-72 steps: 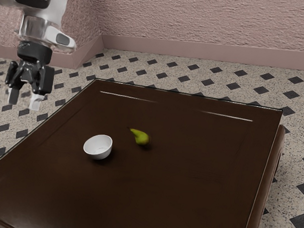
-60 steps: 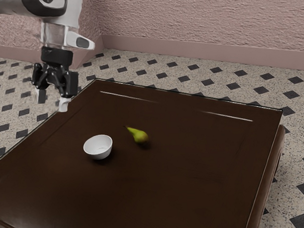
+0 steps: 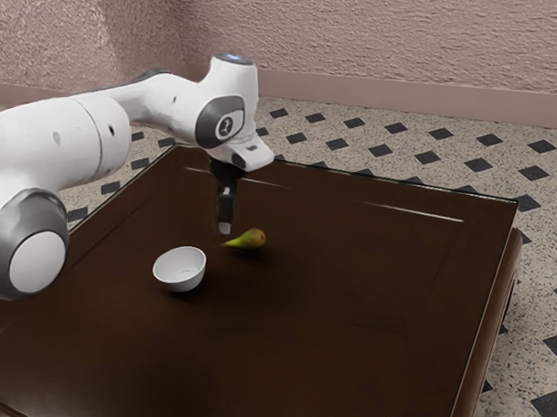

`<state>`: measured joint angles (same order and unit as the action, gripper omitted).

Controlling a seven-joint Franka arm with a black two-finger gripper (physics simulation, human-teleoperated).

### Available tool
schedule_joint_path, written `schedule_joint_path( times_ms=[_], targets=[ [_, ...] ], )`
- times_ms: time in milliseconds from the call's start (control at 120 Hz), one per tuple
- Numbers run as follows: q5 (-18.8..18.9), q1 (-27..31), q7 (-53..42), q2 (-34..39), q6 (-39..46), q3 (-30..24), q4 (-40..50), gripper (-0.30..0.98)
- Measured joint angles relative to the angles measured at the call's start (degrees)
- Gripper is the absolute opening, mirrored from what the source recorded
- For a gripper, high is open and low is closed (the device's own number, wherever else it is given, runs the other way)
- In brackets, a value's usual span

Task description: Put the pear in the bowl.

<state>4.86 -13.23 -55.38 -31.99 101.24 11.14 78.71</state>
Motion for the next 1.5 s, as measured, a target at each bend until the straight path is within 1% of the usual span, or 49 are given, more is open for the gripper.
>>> schedule_joint_path(
  times_ms=[67,117,158,208,267,317,367,417,483,550,592,708,867,1017,1133,1233,1375,1500],
  targets=[
    [-6.58,0.16,-7.53,-3.76,1.16,1.53,-4.77,0.69],
    [-10.91,0.24,-12.86,-5.13,1.66,3.34,-5.68,0.69],
    [-13.62,0.31,-16.97,-5.9,2.09,4.41,-5.59,0.69],
    [-15.88,0.32,-21.52,-6.94,2.68,4.98,-5.38,0.69],
    [-17.57,0.32,-25.97,-7.75,3.3,5.24,-5.32,0.69],
    [-19.57,0.31,-29.12,-7.99,5.26,5.56,-4.17,0.68],
    [-22.0,0.33,-30.7,-8.5,7.06,7.0,-3.63,0.68],
    [-23.48,0.41,-30.79,-10.11,7.05,9.21,-6.0,0.68],
    [-23.41,0.95,-29.63,-12.9,4.9,10.65,-11.92,0.68],
    [-23.0,1.56,-27.27,-17.54,0.2,11.9,-20.58,0.69],
    [-22.85,1.92,-25.33,-19.6,-2.75,12.12,-23.56,0.69],
    [-23.77,2.22,-19.83,-21.64,-8.18,11.3,-26.04,0.68],
    [-24.48,2.22,-14.28,-22.02,-10.83,10.17,-26.94,0.68],
    [-21.98,2.24,-11.26,-24.46,-9.25,10.67,-29.68,0.68],
    [-21.8,2.29,-9.35,-25.61,-6.86,11.02,-29.96,0.68],
    [-22.5,2.81,-7.84,-26.18,-4.76,11.63,-29.99,0.69],
    [-25.36,3.02,-5.89,-27.01,-1.82,12.22,-30.03,0.69],
    [-27.0,3.02,-4.54,-28.56,0.36,12.15,-31.42,0.69]
  ],
)
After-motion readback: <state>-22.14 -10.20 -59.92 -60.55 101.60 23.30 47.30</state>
